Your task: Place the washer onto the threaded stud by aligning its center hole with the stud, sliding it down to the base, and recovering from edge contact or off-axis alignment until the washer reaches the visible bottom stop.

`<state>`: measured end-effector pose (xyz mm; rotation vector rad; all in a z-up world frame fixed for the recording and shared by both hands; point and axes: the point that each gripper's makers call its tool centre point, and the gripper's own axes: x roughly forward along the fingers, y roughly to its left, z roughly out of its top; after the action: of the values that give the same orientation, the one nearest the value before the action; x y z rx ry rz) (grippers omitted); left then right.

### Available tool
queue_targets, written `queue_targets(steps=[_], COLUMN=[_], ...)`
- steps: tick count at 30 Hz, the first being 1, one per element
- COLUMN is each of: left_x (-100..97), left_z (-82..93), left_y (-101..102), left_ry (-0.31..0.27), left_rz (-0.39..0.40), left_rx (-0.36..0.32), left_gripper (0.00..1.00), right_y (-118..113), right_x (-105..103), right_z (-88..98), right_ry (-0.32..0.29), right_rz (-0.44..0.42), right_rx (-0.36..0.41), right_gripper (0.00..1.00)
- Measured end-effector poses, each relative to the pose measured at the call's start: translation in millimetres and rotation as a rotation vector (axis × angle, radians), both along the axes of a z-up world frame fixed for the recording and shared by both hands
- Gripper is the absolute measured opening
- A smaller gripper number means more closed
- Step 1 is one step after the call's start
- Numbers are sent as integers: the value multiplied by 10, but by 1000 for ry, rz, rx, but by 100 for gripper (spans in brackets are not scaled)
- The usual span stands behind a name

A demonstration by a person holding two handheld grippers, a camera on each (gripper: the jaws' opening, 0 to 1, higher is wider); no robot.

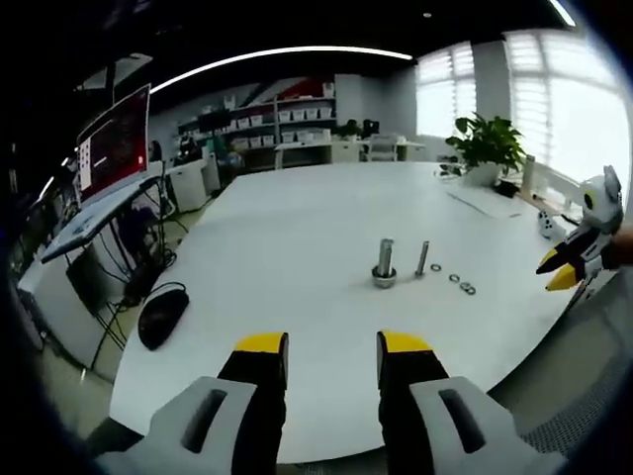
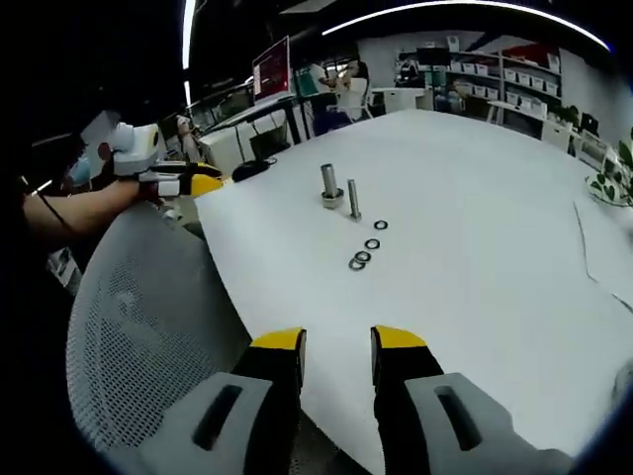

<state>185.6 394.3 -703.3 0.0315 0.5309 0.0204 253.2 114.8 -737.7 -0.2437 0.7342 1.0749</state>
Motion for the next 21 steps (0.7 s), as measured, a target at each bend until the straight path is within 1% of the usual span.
queue_targets(steps=[2, 5, 8, 10, 13, 16, 19, 20, 21], left_x=[2, -2, -15, -25, -26, -33, -43, -51, -64], left_z=[-12, -15, -4, -36, -44, -58, -52, -79, -101], left_y=[-6, 34, 66, 73, 95, 122, 163, 202, 220], left_ry=[3, 9, 1, 13, 16, 18, 3, 8, 15], left_rz=[-2, 5, 20, 20, 29, 45, 48, 66, 88], left_rx=[1, 40, 42, 53, 59, 58, 69, 55, 28], left_gripper=[33, 32, 33, 32, 31, 29, 29, 30, 29], right_y=[37, 110, 202, 274, 369, 461, 520, 529, 550], right_x=[81, 193, 290, 309, 321, 332, 343, 352, 355], right_z=[-5, -69, -127, -174, -239, -284, -353, -374, -396], right_ry=[-11, -20, -10, 2, -4, -6, -16, -24, -28], right_rz=[1, 28, 44, 68, 109, 133, 165, 176, 188], right_rx=[0, -20, -19, -26, -47, -52, -78, -87, -96], right_gripper=[29, 29, 29, 28, 28, 28, 28, 28, 27])
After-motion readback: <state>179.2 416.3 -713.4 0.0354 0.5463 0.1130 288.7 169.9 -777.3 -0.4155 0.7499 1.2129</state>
